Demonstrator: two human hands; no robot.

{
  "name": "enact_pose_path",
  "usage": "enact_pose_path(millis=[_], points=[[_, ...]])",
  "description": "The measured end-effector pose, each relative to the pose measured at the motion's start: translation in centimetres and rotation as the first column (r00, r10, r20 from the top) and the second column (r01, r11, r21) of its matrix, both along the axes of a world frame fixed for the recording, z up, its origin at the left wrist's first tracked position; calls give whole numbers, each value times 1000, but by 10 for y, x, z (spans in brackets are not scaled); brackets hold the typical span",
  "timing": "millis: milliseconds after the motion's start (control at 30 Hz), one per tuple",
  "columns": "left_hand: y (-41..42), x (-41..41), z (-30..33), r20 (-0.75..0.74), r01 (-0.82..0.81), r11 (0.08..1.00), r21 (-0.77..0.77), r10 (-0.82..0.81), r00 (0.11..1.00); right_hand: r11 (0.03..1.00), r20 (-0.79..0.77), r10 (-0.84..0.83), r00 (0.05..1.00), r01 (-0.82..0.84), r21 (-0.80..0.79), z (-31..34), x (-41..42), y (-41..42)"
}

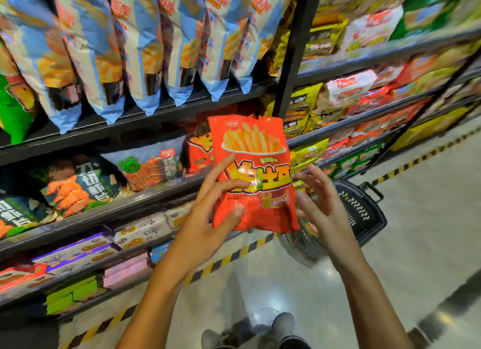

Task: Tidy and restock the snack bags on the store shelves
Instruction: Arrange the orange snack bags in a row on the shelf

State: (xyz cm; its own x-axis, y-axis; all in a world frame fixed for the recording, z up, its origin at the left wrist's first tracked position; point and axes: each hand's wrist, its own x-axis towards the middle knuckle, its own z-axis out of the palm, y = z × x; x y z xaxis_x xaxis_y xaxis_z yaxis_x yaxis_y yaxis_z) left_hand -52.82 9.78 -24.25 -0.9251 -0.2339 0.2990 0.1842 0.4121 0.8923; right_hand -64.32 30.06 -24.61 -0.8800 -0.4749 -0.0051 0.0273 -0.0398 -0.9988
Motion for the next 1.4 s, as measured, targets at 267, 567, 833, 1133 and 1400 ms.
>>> enact_pose_path(millis=[267, 567, 833, 1133, 1400], points=[[101, -104, 5, 26, 235, 965, 113, -239, 971, 999, -27, -32, 999, 32, -34, -14, -83, 104], [209, -236, -28, 225, 220, 911, 350, -309, 924, 983, 32, -166, 986, 168, -69, -42, -156, 220], [247, -331, -83, 380, 328, 845, 422, -493, 783, 915, 146, -399, 905, 404, -6, -90, -217, 264], [252, -478, -183, 551, 292, 780, 553, -606, 574, 839, 325, -539, 777, 528, 129, -157, -309, 258], [237, -563, -309, 755, 452, 851, 267, -476, 450, 582, 461, -789, 406, 732, 353, -265, -351, 276]])
